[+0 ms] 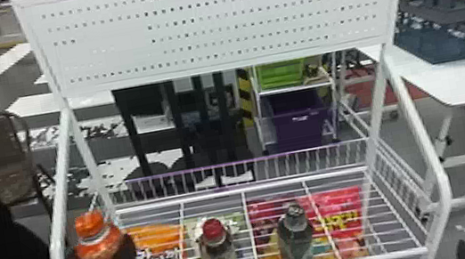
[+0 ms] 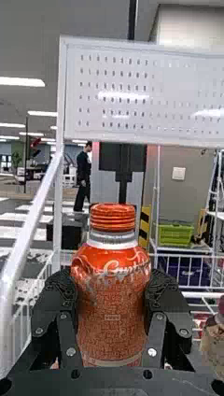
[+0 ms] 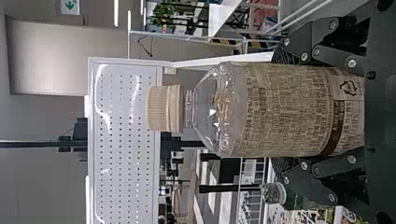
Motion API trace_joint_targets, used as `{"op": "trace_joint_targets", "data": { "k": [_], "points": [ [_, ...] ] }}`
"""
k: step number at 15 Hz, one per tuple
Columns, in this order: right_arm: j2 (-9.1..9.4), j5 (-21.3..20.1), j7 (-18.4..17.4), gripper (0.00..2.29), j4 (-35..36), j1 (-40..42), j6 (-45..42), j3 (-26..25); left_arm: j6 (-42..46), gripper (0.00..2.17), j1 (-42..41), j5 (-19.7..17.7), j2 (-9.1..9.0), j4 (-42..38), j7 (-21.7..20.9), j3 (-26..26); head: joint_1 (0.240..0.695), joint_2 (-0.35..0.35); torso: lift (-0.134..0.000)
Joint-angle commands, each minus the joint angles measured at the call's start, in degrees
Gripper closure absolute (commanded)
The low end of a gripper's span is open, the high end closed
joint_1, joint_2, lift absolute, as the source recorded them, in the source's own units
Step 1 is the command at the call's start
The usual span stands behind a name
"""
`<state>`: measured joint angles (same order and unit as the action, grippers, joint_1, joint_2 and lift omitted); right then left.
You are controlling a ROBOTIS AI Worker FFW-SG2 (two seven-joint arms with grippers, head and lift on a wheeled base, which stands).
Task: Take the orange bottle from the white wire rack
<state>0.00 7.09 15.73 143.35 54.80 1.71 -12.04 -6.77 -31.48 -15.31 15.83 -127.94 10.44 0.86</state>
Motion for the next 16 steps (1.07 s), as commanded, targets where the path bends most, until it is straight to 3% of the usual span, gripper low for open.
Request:
{"op": "trace_joint_targets", "data": {
  "k": [1, 4, 7, 16],
  "points": [
    [0.05, 0.20, 0.00, 1.03, -0.26, -0.22, 0.18, 0.17, -1.28, 2.15, -7.98, -0.07, 0.34, -10.31, -0.33, -4.29, 0.499, 0.000, 0.000],
    [0.05, 0.20, 0.00, 1.03, -0.44, -0.48, 0.01, 0.52, 0.83, 2.15, -16.42, 0.02, -0.81, -15.85, -0.07, -7.54, 0.499, 0.000, 0.000],
    [0.05, 0.56, 0.00, 1.03, -0.08, -0.30, 0.01, 0.26, 10.32, 2.15, -22.31, 0.37, -2.56, -15.50, -0.69, -7.72, 0.499, 0.000, 0.000],
    [0.05, 1.08, 0.18, 1.03, -0.35, 0.66, -2.45, -0.09, 11.73, 2.15, -23.27, 0.37, -2.65, -13.65, -0.33, -8.51, 0.499, 0.000, 0.000]
  ]
}}
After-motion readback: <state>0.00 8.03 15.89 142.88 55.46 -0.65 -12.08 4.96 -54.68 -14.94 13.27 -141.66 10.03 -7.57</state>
